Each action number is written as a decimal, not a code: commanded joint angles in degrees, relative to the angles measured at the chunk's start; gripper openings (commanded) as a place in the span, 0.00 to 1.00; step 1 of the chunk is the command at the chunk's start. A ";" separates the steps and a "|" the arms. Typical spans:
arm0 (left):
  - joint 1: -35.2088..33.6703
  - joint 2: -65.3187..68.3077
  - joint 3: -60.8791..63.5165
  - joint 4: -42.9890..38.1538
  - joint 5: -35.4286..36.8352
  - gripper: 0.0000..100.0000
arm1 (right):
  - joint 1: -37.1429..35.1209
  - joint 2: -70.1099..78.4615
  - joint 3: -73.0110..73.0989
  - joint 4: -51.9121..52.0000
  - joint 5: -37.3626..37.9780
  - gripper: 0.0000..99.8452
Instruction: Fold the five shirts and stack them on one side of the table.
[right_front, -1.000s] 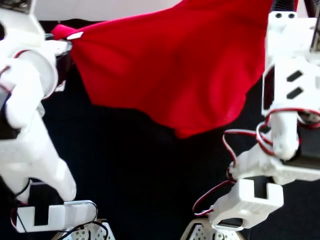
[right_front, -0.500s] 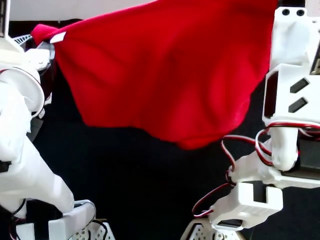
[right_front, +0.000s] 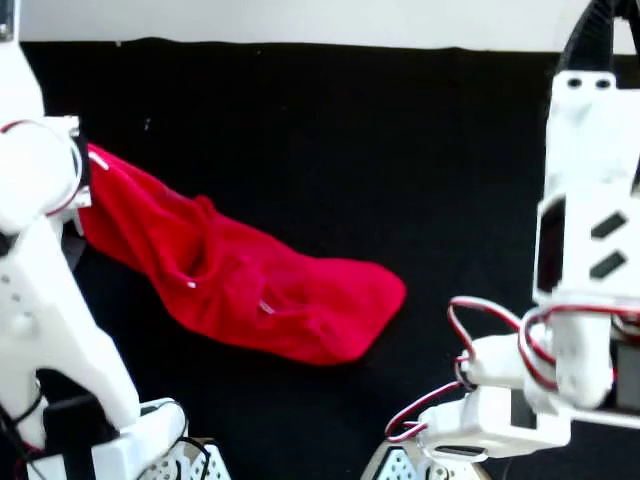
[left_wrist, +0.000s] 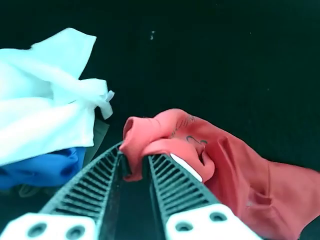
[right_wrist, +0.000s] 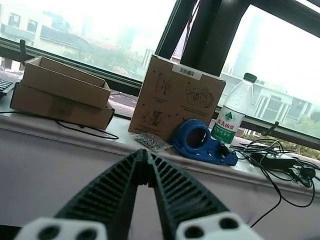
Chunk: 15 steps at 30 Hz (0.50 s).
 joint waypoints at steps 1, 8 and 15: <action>-0.40 -3.21 4.53 -0.44 0.26 0.01 | -1.98 -0.48 -0.57 5.14 0.62 0.01; -1.45 -3.12 22.20 -1.58 0.18 0.01 | -7.69 3.30 18.86 11.12 -8.09 0.09; -9.71 -3.03 40.31 -14.24 0.00 0.01 | -24.04 3.38 58.86 10.77 -13.01 0.28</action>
